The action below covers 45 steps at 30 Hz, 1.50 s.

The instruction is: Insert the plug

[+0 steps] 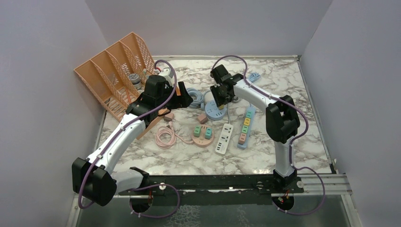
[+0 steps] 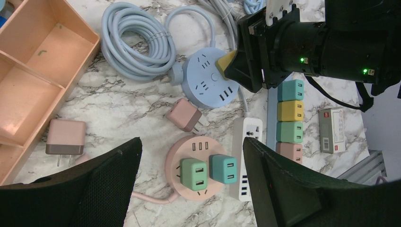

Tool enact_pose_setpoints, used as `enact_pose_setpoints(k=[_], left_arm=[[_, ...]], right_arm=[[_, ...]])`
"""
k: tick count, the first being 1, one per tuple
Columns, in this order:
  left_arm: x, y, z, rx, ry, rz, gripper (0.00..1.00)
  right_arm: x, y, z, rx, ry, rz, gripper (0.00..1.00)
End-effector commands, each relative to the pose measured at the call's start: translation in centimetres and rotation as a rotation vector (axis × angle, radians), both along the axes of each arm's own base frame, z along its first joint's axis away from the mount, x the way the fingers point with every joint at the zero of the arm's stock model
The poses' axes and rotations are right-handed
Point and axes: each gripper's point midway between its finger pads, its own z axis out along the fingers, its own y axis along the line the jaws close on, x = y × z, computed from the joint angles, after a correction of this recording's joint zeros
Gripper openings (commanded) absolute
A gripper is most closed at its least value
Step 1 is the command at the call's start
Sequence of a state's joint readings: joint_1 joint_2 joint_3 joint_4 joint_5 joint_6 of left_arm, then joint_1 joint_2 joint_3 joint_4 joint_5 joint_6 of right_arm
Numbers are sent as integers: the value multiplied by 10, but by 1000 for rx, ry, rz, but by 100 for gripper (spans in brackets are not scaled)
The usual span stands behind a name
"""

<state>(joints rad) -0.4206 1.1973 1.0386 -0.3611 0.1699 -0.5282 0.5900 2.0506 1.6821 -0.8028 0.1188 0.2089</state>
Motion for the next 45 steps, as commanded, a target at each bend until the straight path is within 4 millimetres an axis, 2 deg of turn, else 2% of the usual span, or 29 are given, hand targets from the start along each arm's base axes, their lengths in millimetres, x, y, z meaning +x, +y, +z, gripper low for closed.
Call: enact_pose_setpoints(k=[1,4,8,9,15,19,21,23,25,27,30,34,39,42,45], left_arm=[[1,2,-2,10,-3,4,81],[0,1,-3,9,2,-4,81],[-1,0,-6,9,10,-9,81],[-1,1,-8,11,14,-8,81],[-2,4,-21,34,41,0,81],[-2,6,-36,57,71,13,81],[-2,7,-44,69,90,16,79],[-2,6,-51,77,106,2,76],[-4,6,-56,74,125,8,75],[-5,5,-62,71,136,9,76],[-6,4,-73,83,155,-10,78],[-9,-3,-90,95,204,-60,80],[-9,-19,-113,144,239,-123,83],[-9,-36,-124,194,237,-180,84],[-7,-54,-134,249,230,-225,84]], right_arm=[[-6,0,4,-4,19,-6,38],[-9,-2,-7,-22,40,1,30],[-20,-10,-36,-69,102,31,4],[-25,-13,-45,-82,123,42,2],[-63,-41,-97,-204,286,50,1],[-70,-56,-103,-268,302,16,1],[-64,-54,-96,-272,281,4,1],[-54,-38,-76,-190,244,14,1],[-38,-17,-45,-85,169,11,10],[-21,-2,-12,-4,90,-8,24],[1,9,28,54,-12,-46,39],[13,11,62,89,-83,-105,49],[8,13,88,192,-161,-123,57],[-1,11,93,242,-180,-147,58],[-13,10,89,281,-161,-167,58]])
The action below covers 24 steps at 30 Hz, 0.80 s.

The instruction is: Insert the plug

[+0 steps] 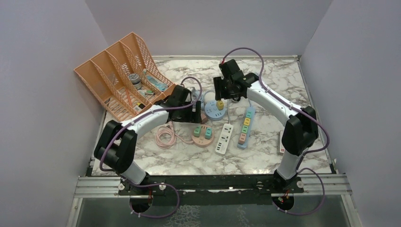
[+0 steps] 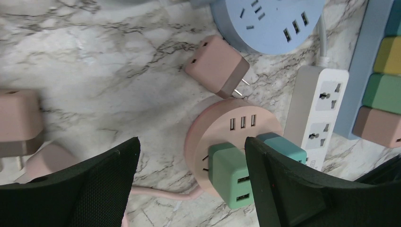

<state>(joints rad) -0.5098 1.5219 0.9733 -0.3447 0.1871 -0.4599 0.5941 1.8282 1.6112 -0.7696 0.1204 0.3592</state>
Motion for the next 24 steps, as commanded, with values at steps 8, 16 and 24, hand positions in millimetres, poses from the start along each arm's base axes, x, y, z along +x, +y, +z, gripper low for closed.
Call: enact_pose_setpoints(k=[8,16,24], left_arm=[[25,-33,-25,236,-131,-81,80],[28,-52,-51,220,-94,-190,79],[36,-52,-65,245,-89,-156,71]], right_arm=[[-28,4,-11,141,42,-58,56],[-30,0,-11,137,41,-80,54],[-29,-1,-6,158,29,-110,52]])
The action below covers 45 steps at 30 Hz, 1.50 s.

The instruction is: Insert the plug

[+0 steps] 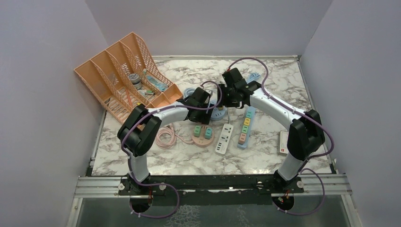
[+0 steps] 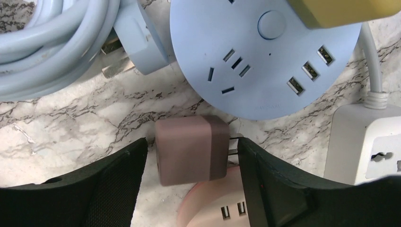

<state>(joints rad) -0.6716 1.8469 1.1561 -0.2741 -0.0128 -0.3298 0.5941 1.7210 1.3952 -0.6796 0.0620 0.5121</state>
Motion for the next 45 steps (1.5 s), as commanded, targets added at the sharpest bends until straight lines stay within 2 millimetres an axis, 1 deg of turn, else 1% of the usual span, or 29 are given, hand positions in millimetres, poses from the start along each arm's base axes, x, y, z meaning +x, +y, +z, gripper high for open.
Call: enact_pose_setpoints(k=[1,5,7,9,13,16,17,18,22,25,28,30,32,35,37,38,40,43,45], left_arm=[[7,-2,-8,18,-10,-5,69],[9,-2,-7,23,-21,-10,57],[9,-1,-4,22,-30,-8,50],[10,-1,2,19,-42,-8,45],[14,2,29,-10,-85,2,43],[18,10,53,-60,-108,19,43],[18,13,57,-78,-103,25,43],[19,16,71,-116,-118,29,44],[16,24,102,-229,-123,7,43],[13,27,124,-300,-132,-10,43],[8,23,150,-390,-130,-33,43],[3,17,167,-451,-139,-62,43],[-3,10,185,-514,-173,-113,44],[-10,4,208,-577,-285,-208,43],[-15,1,223,-601,-354,-284,43],[-19,0,230,-609,-379,-323,43],[-23,0,239,-606,-426,-378,43],[-31,1,251,-588,-506,-472,43],[-35,2,257,-573,-552,-521,43]], right_arm=[[4,3,16,44,-49,-25,52],[3,2,14,43,-40,-28,50],[2,2,14,44,-38,-29,50],[2,3,15,48,-39,-28,49],[0,9,18,79,-40,-2,48],[-1,15,24,116,-53,22,48],[-1,16,27,131,-62,31,48],[-2,19,31,149,-75,42,48],[-4,30,50,236,-137,94,48],[-11,43,72,337,-197,170,48],[-23,59,95,459,-260,278,48],[-30,65,108,523,-280,309,48],[-31,67,119,575,-288,285,49],[-26,60,135,673,-279,114,51],[-29,63,153,784,-294,86,53],[-31,65,158,817,-297,86,53],[-32,69,164,833,-292,108,54],[-35,78,161,803,-230,160,55],[-41,84,161,806,-192,210,54]])
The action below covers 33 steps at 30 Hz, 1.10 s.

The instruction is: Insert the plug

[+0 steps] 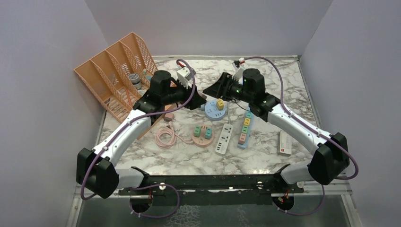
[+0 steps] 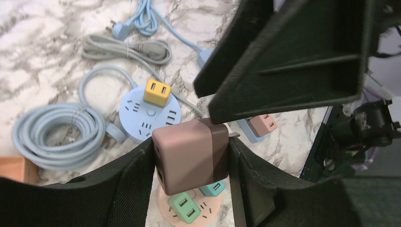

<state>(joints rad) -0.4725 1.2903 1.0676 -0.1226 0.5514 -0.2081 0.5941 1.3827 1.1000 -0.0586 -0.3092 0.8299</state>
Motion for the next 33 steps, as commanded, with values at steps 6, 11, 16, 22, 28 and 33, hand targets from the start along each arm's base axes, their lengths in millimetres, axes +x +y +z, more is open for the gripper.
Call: enact_pose_setpoints(k=[6,11,16,22,28,33], left_arm=[[-21,-7,36,-20,-238,-196,43],[-23,-6,33,-21,-227,-198,43],[-21,-6,38,-30,-207,-176,48],[-15,0,48,-23,-186,-104,85],[-12,17,69,-1,-217,3,99],[-17,25,95,-65,-165,68,99]], right_arm=[[-40,28,18,99,-1,308,49],[-51,29,11,83,17,372,39],[-54,30,6,72,38,403,21],[-37,27,17,29,-45,332,15],[-19,20,47,63,-145,279,15],[-16,11,58,75,-194,320,15]])
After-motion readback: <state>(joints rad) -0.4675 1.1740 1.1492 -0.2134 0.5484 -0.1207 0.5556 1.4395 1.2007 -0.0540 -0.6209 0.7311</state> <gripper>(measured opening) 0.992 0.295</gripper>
